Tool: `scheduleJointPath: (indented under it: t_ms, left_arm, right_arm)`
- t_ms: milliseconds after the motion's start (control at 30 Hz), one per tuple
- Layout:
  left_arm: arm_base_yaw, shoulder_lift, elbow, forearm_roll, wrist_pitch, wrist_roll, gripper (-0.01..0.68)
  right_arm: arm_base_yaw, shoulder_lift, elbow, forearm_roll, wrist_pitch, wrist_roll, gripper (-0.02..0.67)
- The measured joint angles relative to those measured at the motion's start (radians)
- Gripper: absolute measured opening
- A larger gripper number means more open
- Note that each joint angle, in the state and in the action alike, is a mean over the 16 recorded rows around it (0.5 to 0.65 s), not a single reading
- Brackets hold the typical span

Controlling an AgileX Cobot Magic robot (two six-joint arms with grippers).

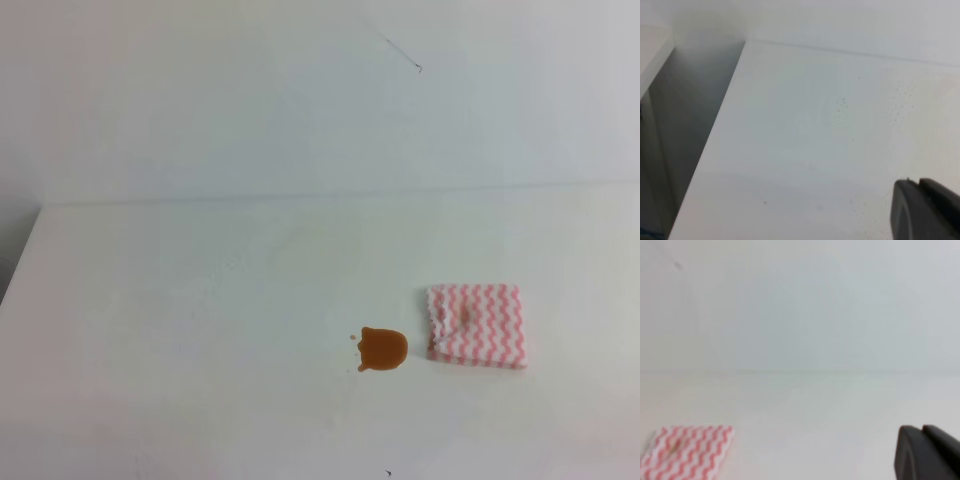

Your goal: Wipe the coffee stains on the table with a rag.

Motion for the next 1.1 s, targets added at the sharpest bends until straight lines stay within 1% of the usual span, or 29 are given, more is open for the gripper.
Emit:
scheduleJointPath:
  t_ms: [200, 333, 400, 467, 633, 800, 933, 1100]
  left_arm:
    - [0.0, 0.0, 0.0, 0.0, 0.0, 0.0, 0.0]
    - [0.0, 0.0, 0.0, 0.0, 0.0, 0.0, 0.0]
    - [0.0, 0.0, 0.0, 0.0, 0.0, 0.0, 0.0]
    - [0.0, 0.0, 0.0, 0.0, 0.0, 0.0, 0.0]
    - [0.0, 0.0, 0.0, 0.0, 0.0, 0.0, 0.0]
    - [0.0, 0.0, 0.0, 0.0, 0.0, 0.0, 0.0]
    - [0.0, 0.0, 0.0, 0.0, 0.0, 0.0, 0.0]
    - [0.0, 0.0, 0.0, 0.0, 0.0, 0.0, 0.0]
  right_arm:
    - [0.0, 0.0, 0.0, 0.007, -0.234, 0.001, -0.004]
    - [0.0, 0.001, -0.004, 0.036, -0.401, -0.004, -0.004]
    - [0.0, 0.001, -0.015, 0.057, -0.442, -0.017, -0.004]
    - [0.0, 0.001, -0.034, 0.078, -0.442, -0.037, -0.003]
    - [0.0, 0.026, -0.117, 0.128, -0.325, -0.104, -0.003]
    - [0.0, 0.113, -0.243, 0.165, -0.083, -0.172, -0.003]
    - [0.0, 0.243, -0.356, 0.175, 0.115, -0.207, -0.003]
    - [0.0, 0.46, -0.477, 0.23, 0.236, -0.234, -0.003]
